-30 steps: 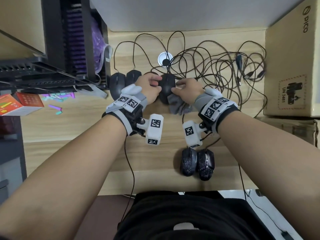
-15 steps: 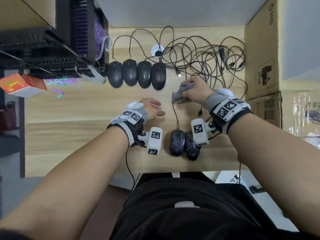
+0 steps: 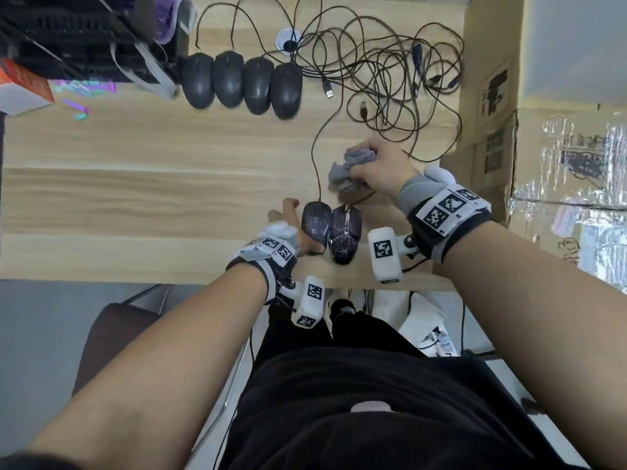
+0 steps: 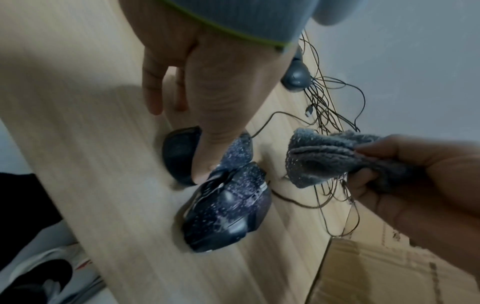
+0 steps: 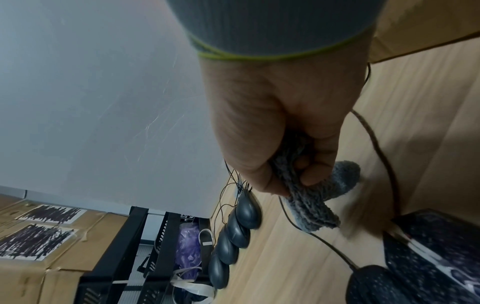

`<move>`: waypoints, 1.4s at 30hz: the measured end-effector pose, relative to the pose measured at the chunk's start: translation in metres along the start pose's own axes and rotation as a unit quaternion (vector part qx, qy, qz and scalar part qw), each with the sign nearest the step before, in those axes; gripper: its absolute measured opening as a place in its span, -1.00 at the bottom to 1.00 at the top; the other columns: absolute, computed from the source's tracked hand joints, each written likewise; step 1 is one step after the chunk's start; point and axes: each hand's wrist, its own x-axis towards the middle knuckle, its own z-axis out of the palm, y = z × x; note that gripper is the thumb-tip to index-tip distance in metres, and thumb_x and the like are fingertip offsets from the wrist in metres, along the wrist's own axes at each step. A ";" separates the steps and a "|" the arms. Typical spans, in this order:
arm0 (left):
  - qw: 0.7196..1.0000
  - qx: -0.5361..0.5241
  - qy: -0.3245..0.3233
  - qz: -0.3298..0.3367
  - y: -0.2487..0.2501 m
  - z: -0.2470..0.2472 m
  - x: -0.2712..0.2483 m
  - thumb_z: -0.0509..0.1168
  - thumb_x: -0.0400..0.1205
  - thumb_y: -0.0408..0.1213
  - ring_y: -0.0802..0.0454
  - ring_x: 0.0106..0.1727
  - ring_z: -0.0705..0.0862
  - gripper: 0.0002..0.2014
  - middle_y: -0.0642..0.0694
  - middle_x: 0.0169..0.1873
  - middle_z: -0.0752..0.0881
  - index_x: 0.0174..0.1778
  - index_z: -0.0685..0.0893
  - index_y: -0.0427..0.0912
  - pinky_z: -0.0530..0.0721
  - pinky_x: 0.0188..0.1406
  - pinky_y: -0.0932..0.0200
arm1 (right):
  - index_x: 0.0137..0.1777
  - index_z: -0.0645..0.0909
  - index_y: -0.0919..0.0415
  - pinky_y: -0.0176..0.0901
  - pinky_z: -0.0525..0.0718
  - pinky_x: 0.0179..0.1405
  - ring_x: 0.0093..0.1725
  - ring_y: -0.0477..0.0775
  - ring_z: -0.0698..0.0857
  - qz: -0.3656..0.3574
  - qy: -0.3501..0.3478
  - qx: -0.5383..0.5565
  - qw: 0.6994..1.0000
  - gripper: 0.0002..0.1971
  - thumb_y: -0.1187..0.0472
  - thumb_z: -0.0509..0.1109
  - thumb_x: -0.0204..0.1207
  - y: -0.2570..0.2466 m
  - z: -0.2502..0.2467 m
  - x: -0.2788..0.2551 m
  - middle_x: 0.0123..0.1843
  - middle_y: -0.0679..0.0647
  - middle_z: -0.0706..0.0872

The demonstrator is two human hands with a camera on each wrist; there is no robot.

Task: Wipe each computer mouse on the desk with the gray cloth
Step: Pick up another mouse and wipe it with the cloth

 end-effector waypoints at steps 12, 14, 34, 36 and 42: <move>0.996 0.071 0.045 -0.014 0.003 -0.005 0.002 0.68 0.29 0.07 -0.22 0.29 0.59 -0.10 -0.20 0.31 0.50 0.46 0.41 -0.15 0.62 0.16 -0.04 | -0.13 0.71 -0.07 0.19 0.80 0.00 0.02 0.13 0.78 0.018 -0.003 -0.013 1.000 -0.71 0.26 0.45 0.14 0.018 0.003 -0.025 -0.03 0.04 0.80; 0.997 0.063 0.034 0.003 0.003 -0.012 0.002 0.66 0.32 0.02 -0.18 0.20 0.61 -0.20 -0.20 0.26 0.57 0.40 0.48 -0.18 0.59 -0.01 0.02 | -0.16 0.72 -0.08 0.17 0.79 0.03 0.02 0.09 0.78 0.013 -0.003 -0.025 1.000 -0.74 0.28 0.45 0.20 0.019 0.003 -0.028 -0.05 0.00 0.81; 0.931 -0.351 -0.011 0.100 0.031 -0.162 -0.104 0.62 0.30 -0.22 -0.04 -0.16 0.72 -0.42 -0.11 -0.10 0.73 0.24 0.61 -0.14 0.84 -0.10 -0.10 | 0.20 0.72 0.25 -0.20 0.76 -0.24 -0.14 0.06 0.74 -0.165 -0.024 0.131 0.977 -0.78 0.26 0.31 0.65 -0.118 0.013 -0.112 0.09 0.17 0.76; 0.902 -0.416 -0.037 0.106 0.035 -0.174 -0.112 0.61 0.41 -0.36 -0.05 -0.10 0.72 -0.47 -0.15 -0.01 0.71 0.26 0.57 -0.19 0.86 -0.06 -0.15 | 0.19 0.72 0.29 -0.22 0.76 -0.26 -0.14 0.07 0.74 -0.150 -0.024 0.179 0.972 -0.74 0.23 0.26 0.66 -0.134 0.015 -0.120 0.07 0.20 0.74; 0.846 -0.503 -0.120 0.125 0.039 -0.199 -0.129 0.50 0.60 0.03 -0.11 0.19 0.77 -0.45 -0.14 0.25 0.77 0.46 0.62 -0.13 0.83 0.01 -0.18 | 0.14 0.76 0.31 -0.18 0.77 -0.05 -0.03 -0.02 0.77 -0.201 -0.012 0.113 0.973 -0.73 0.29 0.27 0.59 -0.152 0.021 -0.127 0.05 0.20 0.77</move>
